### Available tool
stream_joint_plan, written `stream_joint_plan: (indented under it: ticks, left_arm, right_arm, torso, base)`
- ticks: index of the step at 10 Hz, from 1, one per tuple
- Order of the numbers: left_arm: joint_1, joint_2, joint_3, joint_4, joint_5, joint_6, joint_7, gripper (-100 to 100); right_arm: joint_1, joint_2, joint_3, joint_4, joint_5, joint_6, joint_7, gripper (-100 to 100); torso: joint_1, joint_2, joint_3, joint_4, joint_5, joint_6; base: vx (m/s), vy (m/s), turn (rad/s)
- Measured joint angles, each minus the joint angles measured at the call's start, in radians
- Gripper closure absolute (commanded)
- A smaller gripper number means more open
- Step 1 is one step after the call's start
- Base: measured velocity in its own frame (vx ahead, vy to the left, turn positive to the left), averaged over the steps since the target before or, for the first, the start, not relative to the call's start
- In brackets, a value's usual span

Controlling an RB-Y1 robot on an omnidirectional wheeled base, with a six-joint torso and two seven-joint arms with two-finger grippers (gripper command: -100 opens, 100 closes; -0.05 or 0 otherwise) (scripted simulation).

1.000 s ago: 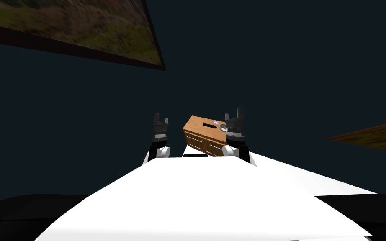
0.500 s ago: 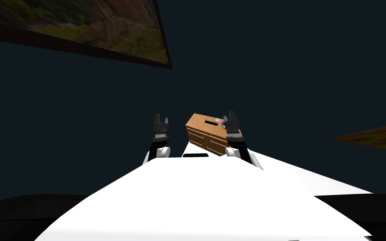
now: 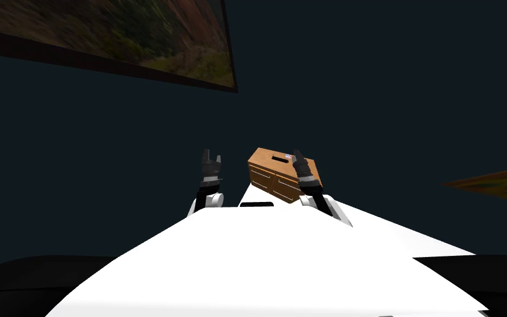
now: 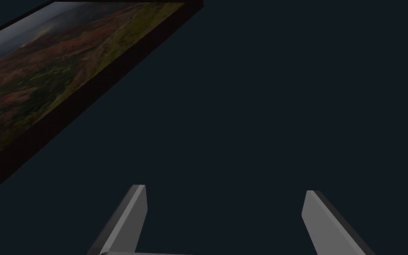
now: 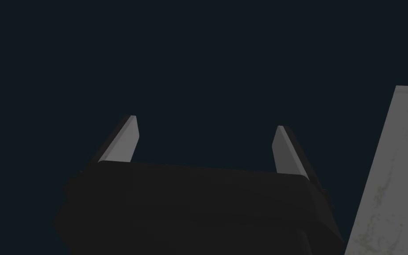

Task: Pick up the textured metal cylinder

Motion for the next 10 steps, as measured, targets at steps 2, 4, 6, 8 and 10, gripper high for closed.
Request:
stream_joint_plan:
  ticks: [2, 4, 6, 8, 10]
  left_arm:
    - [0.000, 0.000, 0.000, 0.000, 0.000, 0.000, 0.000, 0]
    - [0.000, 0.000, 0.000, 0.000, 0.000, 0.000, 0.000, 0]
    - [0.000, 0.000, 0.000, 0.000, 0.000, 0.000, 0.000, 0]
    - [0.000, 0.000, 0.000, 0.000, 0.000, 0.000, 0.000, 0]
    - [0.000, 0.000, 0.000, 0.000, 0.000, 0.000, 0.000, 0]
  right_arm:
    - [-0.001, -0.028, -0.002, 0.022, 0.051, 0.014, -0.008, -100]
    - [0.007, -0.072, -0.003, 0.056, 0.116, 0.027, -0.021, -100]
    - [0.004, -0.122, -0.015, 0.092, 0.170, 0.035, -0.041, -100]
    - [-0.002, -0.166, -0.016, 0.123, 0.222, 0.050, -0.057, -100]
    - [-0.007, -0.206, -0.020, 0.166, 0.272, 0.055, -0.072, -100]
  torso:
    - [0.000, -0.002, -0.001, 0.000, 0.000, 0.000]
    - [0.001, 0.001, 0.000, 0.000, 0.000, -0.001]
    - [0.002, -0.001, -0.001, 0.000, 0.000, 0.000]
    - [0.001, -0.003, -0.002, -0.001, 0.000, 0.000]
    - [0.000, -0.003, -0.002, -0.001, 0.000, 0.000]
  base:
    - [-0.085, 0.026, 0.097]
    - [-0.130, 0.039, 0.160]
    - [-0.078, 0.055, 0.111]
    - [-0.063, 0.031, 0.129]
    - [-0.069, 0.021, 0.142]
